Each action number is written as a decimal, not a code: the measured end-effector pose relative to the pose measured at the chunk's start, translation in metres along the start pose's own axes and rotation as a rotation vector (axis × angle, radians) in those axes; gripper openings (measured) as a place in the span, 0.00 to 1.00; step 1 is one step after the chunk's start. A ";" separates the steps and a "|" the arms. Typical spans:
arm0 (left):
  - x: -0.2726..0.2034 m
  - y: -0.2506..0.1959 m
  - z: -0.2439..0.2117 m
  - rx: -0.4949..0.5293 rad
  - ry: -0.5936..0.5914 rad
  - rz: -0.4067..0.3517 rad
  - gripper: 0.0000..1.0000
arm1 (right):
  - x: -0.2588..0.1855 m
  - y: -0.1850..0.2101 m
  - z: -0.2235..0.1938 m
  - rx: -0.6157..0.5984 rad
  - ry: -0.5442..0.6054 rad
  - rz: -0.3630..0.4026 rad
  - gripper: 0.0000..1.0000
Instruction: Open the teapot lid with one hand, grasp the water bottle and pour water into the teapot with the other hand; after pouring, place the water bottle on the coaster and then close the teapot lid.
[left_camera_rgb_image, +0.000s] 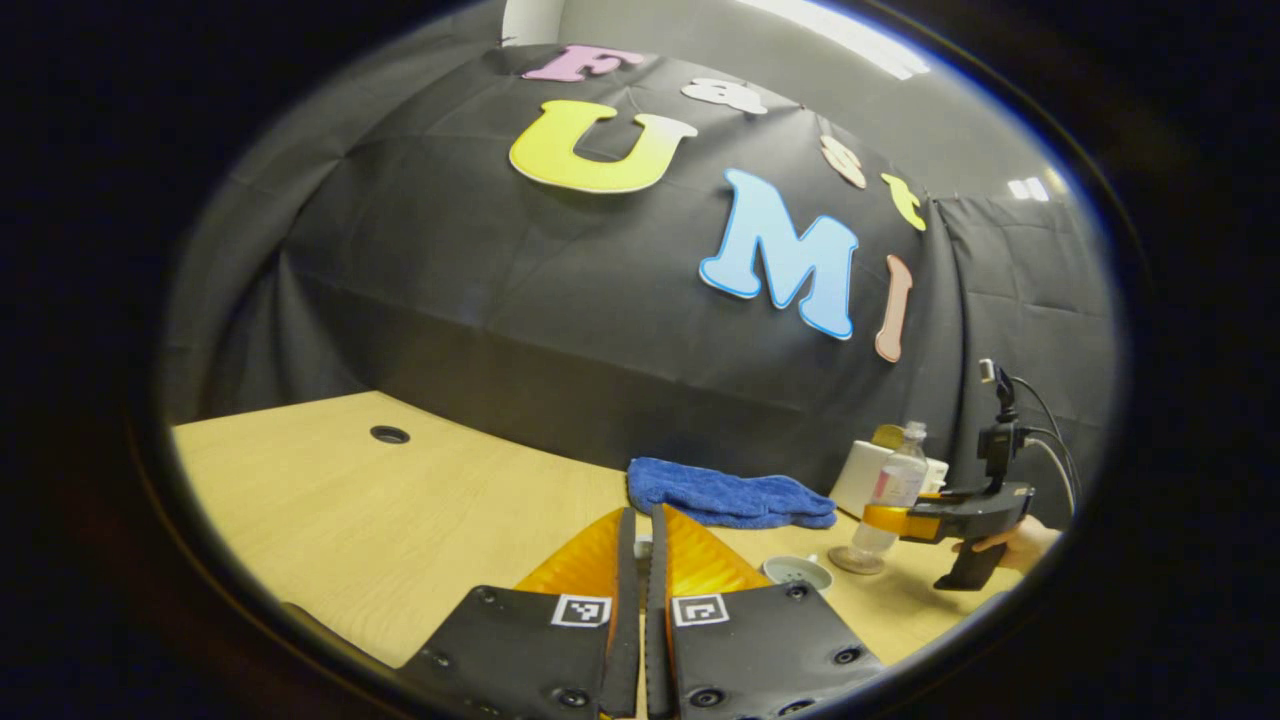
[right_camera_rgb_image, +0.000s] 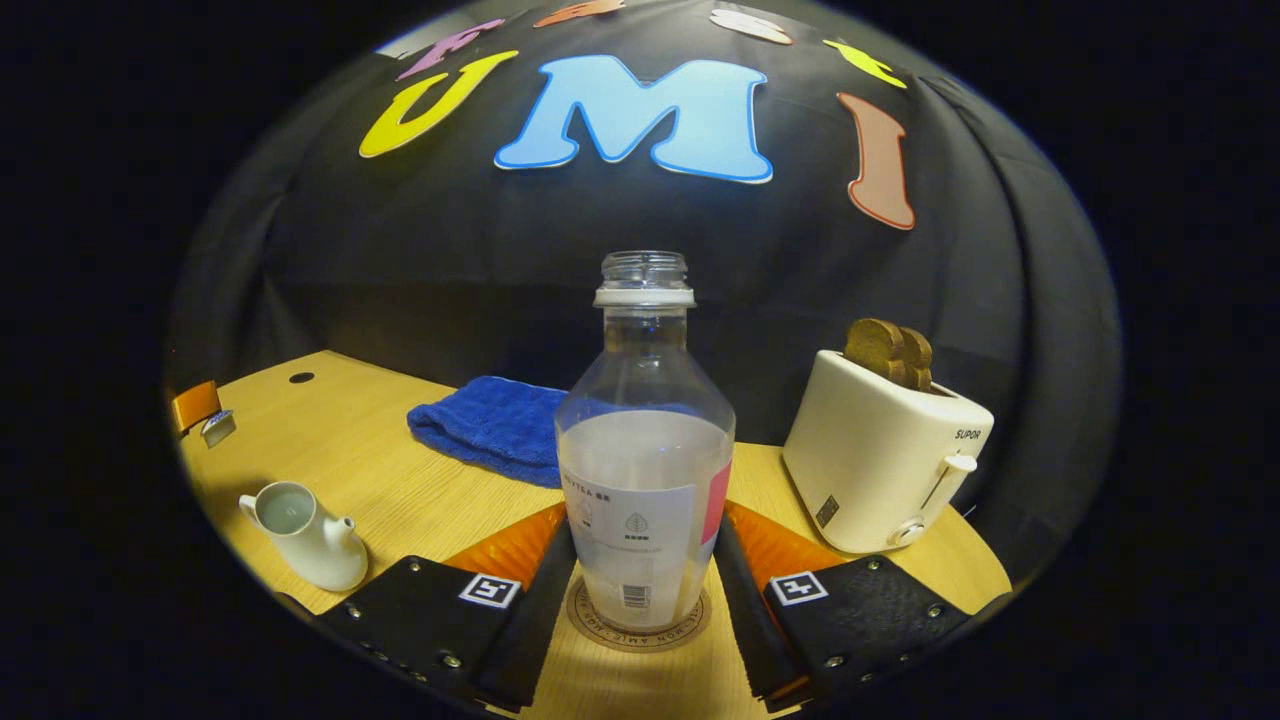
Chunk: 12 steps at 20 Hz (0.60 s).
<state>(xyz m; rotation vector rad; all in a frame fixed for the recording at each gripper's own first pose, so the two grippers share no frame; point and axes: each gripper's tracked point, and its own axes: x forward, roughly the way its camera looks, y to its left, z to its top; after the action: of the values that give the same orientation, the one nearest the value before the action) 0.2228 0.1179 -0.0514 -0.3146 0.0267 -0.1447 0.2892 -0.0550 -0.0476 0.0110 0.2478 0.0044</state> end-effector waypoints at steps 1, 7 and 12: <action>0.001 0.001 0.000 0.000 0.001 -0.001 0.09 | 0.001 0.000 -0.002 0.012 0.006 0.001 0.76; 0.001 0.000 -0.003 0.005 0.006 -0.004 0.09 | 0.001 0.000 -0.003 0.039 0.013 -0.007 0.78; 0.001 -0.004 -0.005 0.016 0.011 -0.011 0.09 | -0.004 0.006 0.004 0.054 0.022 -0.019 0.91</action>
<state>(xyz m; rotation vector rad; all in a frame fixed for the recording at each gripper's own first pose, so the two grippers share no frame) 0.2230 0.1121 -0.0546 -0.2983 0.0343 -0.1571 0.2867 -0.0492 -0.0426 0.0622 0.2695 -0.0214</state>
